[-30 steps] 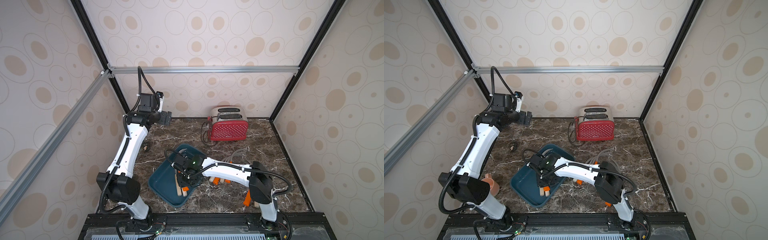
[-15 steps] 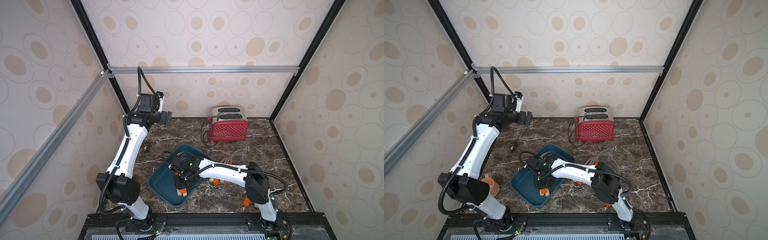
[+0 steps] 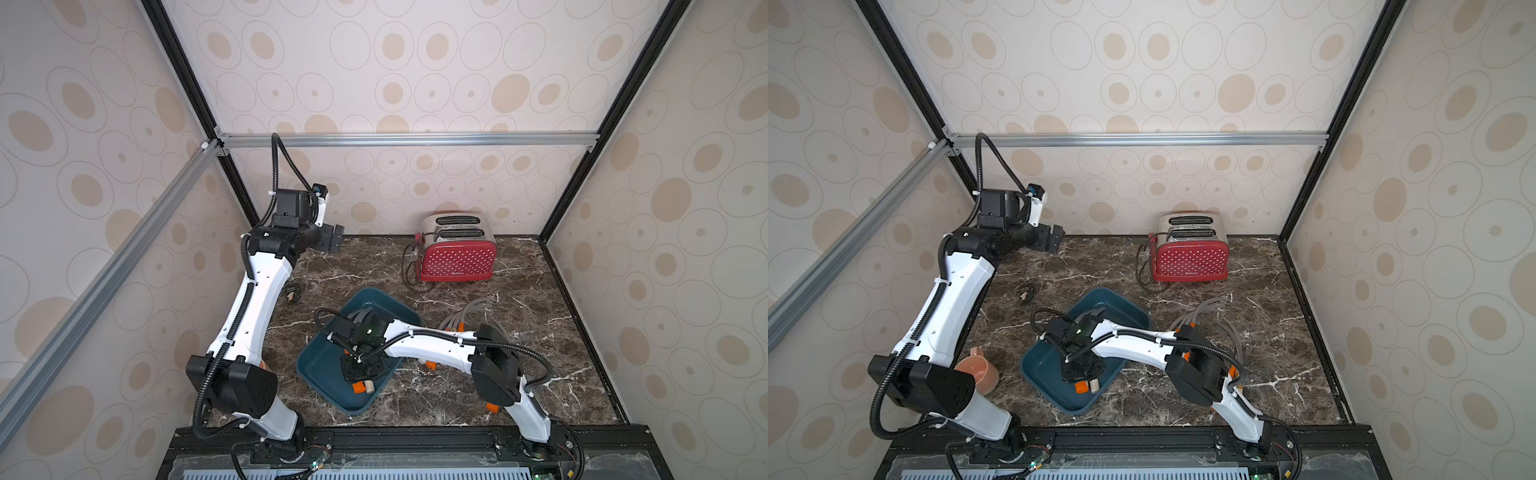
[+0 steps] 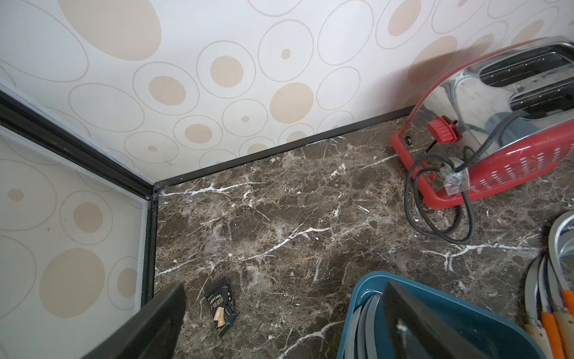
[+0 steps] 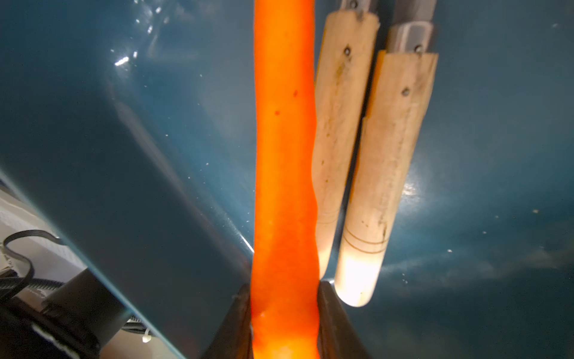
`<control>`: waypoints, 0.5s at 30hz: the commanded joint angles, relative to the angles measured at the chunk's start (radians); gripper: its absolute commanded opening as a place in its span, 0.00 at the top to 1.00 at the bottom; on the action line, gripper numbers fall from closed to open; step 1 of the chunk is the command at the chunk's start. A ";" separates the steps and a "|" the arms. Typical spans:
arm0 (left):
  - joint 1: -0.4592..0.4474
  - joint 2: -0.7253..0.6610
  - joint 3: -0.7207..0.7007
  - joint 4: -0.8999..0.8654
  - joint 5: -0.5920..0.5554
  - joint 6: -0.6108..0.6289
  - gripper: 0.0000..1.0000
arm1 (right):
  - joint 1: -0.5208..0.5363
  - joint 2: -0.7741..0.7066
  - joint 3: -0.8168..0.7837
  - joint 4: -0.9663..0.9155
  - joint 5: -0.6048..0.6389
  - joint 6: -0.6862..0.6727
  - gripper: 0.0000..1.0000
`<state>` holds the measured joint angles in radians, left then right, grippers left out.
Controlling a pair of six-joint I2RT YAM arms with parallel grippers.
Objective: Put small sickles into storage boxes
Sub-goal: Place the sickle in the storage box.
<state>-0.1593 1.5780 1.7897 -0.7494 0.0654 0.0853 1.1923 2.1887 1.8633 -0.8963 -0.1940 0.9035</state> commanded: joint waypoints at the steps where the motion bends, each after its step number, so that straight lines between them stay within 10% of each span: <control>1: -0.006 -0.035 0.000 -0.011 0.002 0.031 0.01 | 0.011 0.028 0.040 -0.022 -0.014 -0.007 0.88; 15: -0.006 -0.074 -0.033 -0.033 0.034 0.039 0.01 | 0.031 0.092 0.094 -0.052 -0.012 -0.012 0.75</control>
<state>-0.1593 1.5291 1.7634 -0.7589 0.0845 0.1020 1.2091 2.2646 1.9335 -0.9325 -0.2073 0.8997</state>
